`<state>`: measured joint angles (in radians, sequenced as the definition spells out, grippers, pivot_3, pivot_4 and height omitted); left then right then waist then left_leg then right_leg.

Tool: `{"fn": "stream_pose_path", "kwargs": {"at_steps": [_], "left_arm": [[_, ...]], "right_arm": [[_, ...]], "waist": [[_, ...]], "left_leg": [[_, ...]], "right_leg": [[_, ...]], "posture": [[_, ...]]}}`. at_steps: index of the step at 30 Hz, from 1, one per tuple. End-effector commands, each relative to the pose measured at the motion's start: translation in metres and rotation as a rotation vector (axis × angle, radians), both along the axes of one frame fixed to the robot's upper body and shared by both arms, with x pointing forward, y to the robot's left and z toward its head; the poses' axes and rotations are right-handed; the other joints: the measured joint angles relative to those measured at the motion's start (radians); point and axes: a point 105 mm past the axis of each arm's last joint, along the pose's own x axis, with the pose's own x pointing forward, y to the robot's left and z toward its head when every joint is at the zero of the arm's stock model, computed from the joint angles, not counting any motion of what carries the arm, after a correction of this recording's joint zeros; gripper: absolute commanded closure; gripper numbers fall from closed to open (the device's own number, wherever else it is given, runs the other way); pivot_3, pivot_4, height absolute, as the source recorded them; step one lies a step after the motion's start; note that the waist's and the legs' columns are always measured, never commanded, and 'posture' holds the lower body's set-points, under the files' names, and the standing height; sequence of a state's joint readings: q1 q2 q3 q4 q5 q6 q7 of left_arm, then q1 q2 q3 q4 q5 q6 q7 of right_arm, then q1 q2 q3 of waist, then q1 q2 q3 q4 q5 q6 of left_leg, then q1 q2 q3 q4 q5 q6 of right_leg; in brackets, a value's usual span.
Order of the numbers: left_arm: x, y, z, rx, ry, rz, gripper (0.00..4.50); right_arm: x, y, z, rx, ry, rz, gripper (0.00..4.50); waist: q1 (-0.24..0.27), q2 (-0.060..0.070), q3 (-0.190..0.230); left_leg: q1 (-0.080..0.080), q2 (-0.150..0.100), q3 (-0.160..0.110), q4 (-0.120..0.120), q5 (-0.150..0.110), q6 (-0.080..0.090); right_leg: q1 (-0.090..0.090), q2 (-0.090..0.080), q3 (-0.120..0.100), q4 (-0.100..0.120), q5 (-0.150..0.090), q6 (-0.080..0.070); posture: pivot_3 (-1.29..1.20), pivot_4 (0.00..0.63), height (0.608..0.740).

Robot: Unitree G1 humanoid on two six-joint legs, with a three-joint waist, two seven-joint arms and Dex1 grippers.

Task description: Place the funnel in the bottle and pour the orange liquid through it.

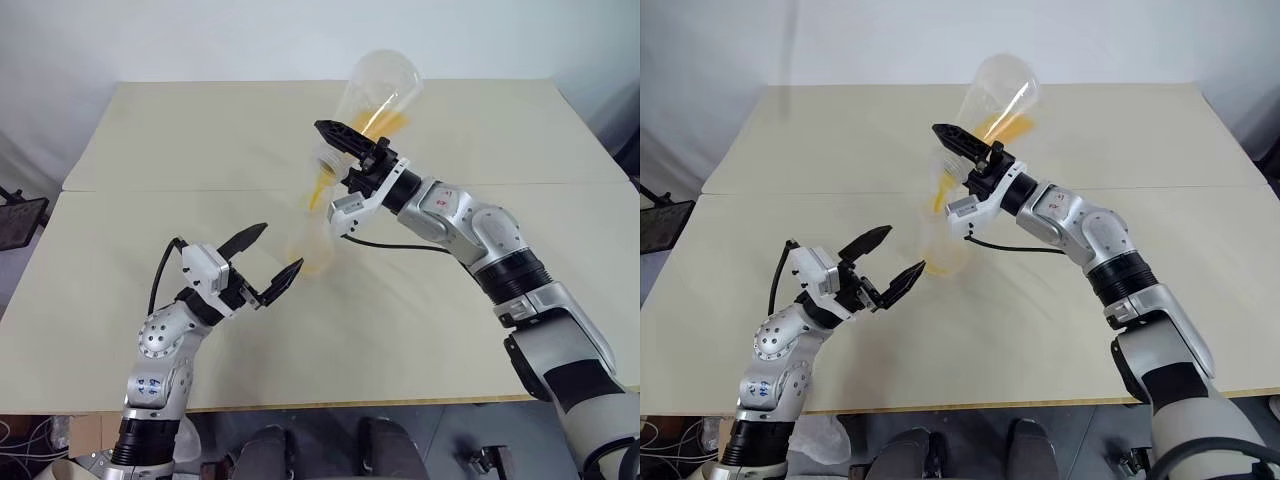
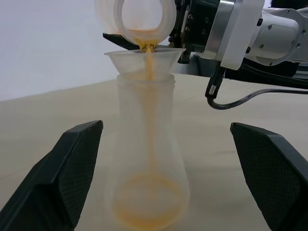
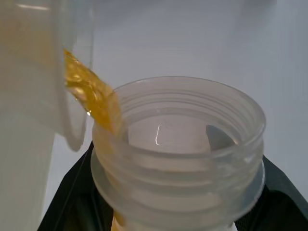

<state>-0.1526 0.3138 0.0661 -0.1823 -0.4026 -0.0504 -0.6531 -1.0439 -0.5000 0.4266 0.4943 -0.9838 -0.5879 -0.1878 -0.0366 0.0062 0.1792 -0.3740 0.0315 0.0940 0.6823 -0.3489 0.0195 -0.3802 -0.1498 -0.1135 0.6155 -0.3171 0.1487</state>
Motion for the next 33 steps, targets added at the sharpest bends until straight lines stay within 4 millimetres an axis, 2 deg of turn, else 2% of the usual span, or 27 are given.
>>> {"fn": "stream_pose_path", "kwargs": {"at_steps": [1, 33], "left_arm": [[-0.0018, -0.0019, 0.0092, -0.002, -0.049, -0.011, 0.0], [0.0004, -0.0035, 0.0124, -0.019, -0.075, -0.026, 0.0]], "right_arm": [[-0.0079, 0.0026, 0.0222, 0.03, -0.08, 0.028, 2.0], [-0.0147, 0.0051, 0.0254, 0.035, -0.142, 0.058, 2.0]], "waist": [[0.0, 0.0, 0.0], [0.0, 0.0, 0.0]], "left_leg": [[0.0, 0.0, 0.0, 0.0, 0.0, 0.0], [0.0, 0.0, 0.0, 0.0, 0.0, 0.0]], "right_leg": [[0.0, 0.0, 0.0, 0.0, 0.0, 0.0], [0.0, 0.0, 0.0, 0.0, 0.0, 0.0]], "posture": [[0.0, 0.15, 0.74], [0.0, 0.15, 0.74]]}}
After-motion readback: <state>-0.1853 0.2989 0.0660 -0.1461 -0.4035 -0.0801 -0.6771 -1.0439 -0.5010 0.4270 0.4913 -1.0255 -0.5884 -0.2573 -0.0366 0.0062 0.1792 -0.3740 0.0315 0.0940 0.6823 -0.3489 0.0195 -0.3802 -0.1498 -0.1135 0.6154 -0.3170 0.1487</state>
